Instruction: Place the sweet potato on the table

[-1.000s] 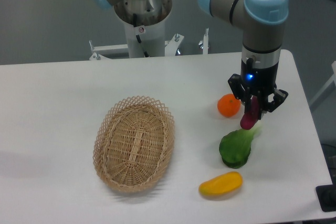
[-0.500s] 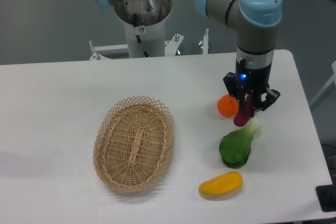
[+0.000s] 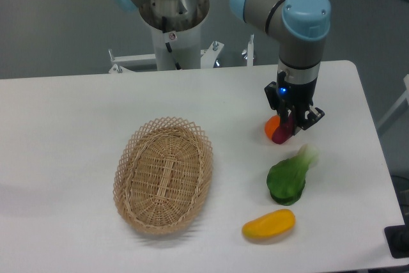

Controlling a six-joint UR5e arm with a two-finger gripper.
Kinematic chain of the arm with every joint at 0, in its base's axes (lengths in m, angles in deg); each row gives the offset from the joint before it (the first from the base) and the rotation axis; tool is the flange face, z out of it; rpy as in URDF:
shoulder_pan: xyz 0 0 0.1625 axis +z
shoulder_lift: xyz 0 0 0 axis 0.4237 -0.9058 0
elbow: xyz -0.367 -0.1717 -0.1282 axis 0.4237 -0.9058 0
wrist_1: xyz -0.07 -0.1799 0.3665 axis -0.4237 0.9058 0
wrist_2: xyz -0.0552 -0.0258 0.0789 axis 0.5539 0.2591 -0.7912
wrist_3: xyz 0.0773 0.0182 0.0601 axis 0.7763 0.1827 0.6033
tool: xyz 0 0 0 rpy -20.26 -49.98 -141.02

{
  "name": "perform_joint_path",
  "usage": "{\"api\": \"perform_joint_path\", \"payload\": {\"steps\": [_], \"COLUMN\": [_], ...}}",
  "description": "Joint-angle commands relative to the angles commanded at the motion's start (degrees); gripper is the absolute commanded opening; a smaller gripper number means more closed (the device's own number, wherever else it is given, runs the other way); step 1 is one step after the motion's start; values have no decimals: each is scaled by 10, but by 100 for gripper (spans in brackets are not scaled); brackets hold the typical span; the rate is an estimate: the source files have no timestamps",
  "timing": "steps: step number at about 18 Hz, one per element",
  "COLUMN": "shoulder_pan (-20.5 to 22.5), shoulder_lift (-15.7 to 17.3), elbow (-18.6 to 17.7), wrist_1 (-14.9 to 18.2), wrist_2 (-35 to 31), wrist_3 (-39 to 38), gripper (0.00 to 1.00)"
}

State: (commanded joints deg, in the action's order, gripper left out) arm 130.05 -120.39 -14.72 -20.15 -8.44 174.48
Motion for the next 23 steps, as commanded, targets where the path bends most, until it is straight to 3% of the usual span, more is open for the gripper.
{"api": "perform_joint_path", "payload": {"steps": [5,8,10,13,18,23], "shoulder_pan": [59,91,102,118,120,117], "shoulder_lift": [-12,-36,-54,-84,-93,-91], "elbow": [6,7,8,-1,-18,-46], "wrist_1": [-4,-6,-30,-62,-69,-70], "wrist_2": [4,5,5,6,6,7], "wrist_3": [127,194,214,218,203,119], "gripper": [28,28,28,28,28,29]}}
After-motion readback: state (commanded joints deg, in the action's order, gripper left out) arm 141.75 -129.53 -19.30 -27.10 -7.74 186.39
